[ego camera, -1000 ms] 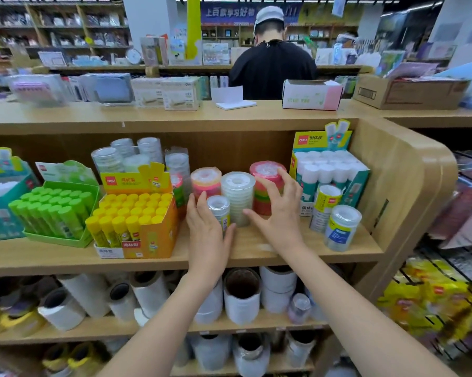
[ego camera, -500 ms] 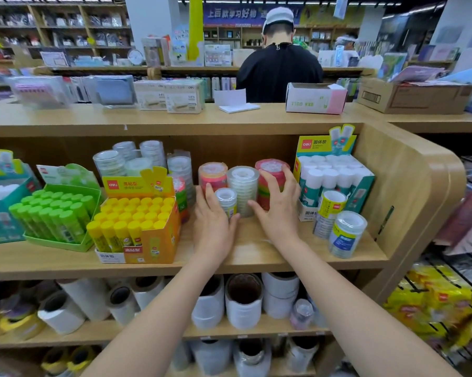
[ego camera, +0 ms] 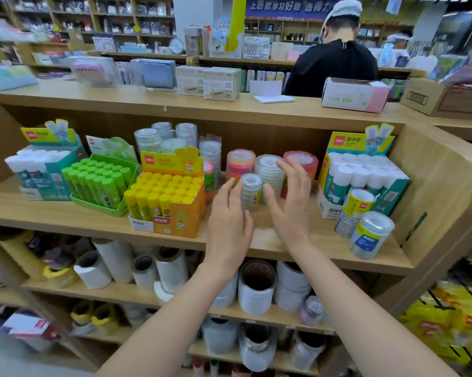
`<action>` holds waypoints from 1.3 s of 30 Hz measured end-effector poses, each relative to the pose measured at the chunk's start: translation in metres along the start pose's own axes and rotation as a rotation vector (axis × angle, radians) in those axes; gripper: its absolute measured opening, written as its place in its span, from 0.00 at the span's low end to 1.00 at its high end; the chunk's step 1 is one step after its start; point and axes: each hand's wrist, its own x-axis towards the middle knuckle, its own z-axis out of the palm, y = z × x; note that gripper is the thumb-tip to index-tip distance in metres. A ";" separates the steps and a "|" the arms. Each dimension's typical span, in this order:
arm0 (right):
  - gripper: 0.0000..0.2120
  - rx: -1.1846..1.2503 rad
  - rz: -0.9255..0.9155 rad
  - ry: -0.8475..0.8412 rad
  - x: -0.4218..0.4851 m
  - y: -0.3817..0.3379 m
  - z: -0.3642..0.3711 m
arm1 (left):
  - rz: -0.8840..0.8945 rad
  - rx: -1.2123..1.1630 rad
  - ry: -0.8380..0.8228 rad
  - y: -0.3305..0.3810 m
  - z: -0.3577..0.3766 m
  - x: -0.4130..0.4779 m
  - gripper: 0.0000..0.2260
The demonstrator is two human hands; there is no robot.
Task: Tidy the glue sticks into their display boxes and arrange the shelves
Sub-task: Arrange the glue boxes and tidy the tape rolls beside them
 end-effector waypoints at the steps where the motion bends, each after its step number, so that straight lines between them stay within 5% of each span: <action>1: 0.19 0.059 -0.027 0.001 -0.003 -0.005 0.002 | 0.035 -0.013 0.073 -0.002 -0.006 -0.006 0.21; 8: 0.22 0.346 -0.050 -0.262 -0.034 -0.043 0.039 | -0.136 0.109 0.425 -0.035 -0.062 -0.031 0.15; 13: 0.31 0.336 -0.043 -0.424 -0.043 -0.065 0.069 | -0.340 0.112 0.213 -0.065 -0.086 -0.023 0.29; 22: 0.29 0.152 0.114 -0.186 -0.056 -0.099 0.090 | -0.054 -0.052 0.021 -0.126 -0.113 -0.026 0.25; 28: 0.25 0.082 0.042 0.219 -0.053 -0.188 0.126 | -0.079 -0.114 0.182 -0.204 -0.184 -0.023 0.16; 34: 0.23 0.156 -0.011 -0.125 -0.050 -0.257 0.213 | -0.410 -0.098 0.090 -0.302 -0.240 -0.012 0.22; 39: 0.28 -0.031 0.003 -0.305 -0.030 -0.272 0.269 | -0.462 -0.207 -0.069 -0.337 -0.256 0.008 0.31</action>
